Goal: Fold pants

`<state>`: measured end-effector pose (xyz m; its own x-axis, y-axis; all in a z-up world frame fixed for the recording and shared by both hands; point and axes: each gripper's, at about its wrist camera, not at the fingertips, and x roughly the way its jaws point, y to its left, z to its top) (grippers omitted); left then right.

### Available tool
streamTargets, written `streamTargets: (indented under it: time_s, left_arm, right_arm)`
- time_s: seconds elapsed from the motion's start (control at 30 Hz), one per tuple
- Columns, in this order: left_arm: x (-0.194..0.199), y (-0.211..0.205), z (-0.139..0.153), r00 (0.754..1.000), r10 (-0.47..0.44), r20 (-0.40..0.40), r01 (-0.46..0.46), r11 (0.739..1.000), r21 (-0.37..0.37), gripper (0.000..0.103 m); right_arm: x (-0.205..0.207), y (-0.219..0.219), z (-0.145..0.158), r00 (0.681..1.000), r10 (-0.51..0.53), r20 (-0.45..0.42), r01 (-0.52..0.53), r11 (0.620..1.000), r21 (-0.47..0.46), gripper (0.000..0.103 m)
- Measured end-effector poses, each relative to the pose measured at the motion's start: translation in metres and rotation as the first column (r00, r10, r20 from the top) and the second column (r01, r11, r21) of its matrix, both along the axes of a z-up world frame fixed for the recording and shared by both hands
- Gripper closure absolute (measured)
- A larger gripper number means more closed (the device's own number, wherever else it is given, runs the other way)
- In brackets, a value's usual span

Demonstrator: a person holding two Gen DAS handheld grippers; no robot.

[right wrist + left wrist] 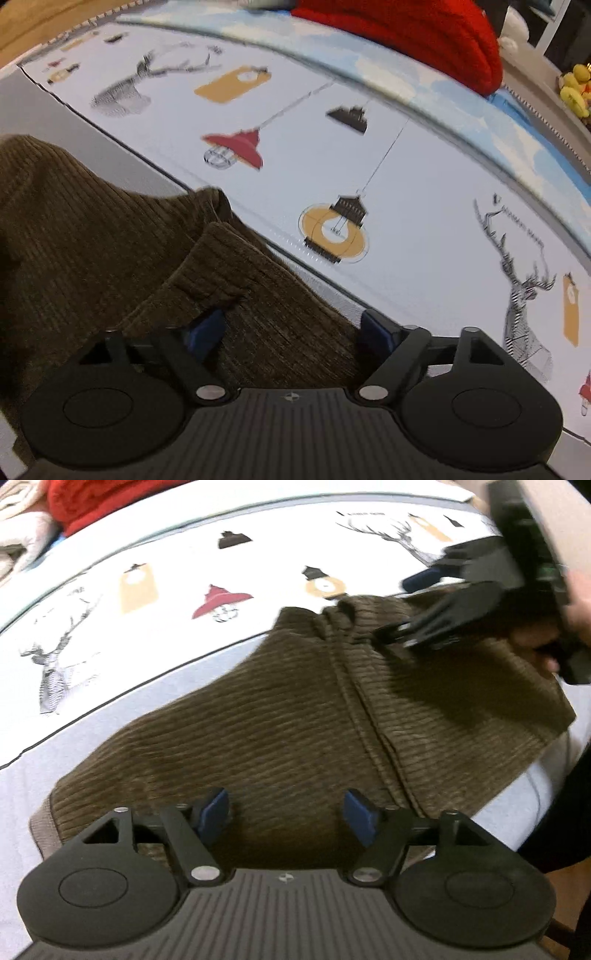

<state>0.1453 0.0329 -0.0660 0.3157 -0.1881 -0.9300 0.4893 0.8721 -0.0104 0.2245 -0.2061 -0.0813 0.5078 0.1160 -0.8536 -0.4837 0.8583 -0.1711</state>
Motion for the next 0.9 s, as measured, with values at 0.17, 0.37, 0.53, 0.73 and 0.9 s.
streamTargets:
  time_s: [0.17, 0.37, 0.53, 0.73, 0.9]
  left_arm:
    - [-0.005, 0.007, 0.012, 0.997, 0.009, 0.072, -0.008, 1.000, -0.027, 0.019]
    - [-0.018, 0.006, 0.019, 0.989, -0.004, 0.145, 0.004, 1.000, 0.003, 0.018]
    - [-0.034, 0.000, 0.026, 0.981, -0.027, 0.192, 0.019, 0.999, 0.044, 0.017]
    - [-0.062, -0.003, 0.051, 0.962, -0.010, 0.274, 0.004, 1.000, 0.021, 0.017]
    - [-0.094, 0.016, 0.078, 0.903, 0.123, 0.411, -0.109, 0.992, -0.059, 0.017]
  right_arm:
    - [-0.023, -0.026, 0.039, 0.995, -0.041, 0.088, 0.031, 0.994, 0.109, 0.023]
    - [-0.057, -0.076, 0.075, 0.976, -0.145, 0.162, 0.113, 0.974, 0.195, 0.040]
    - [-0.100, -0.127, 0.107, 0.920, -0.315, 0.233, 0.240, 0.923, 0.301, 0.041]
    - [-0.169, -0.158, 0.121, 0.867, -0.381, 0.322, 0.260, 0.895, 0.362, 0.041]
    - [-0.220, -0.178, 0.098, 0.836, -0.482, 0.264, 0.324, 0.820, 0.472, 0.041]
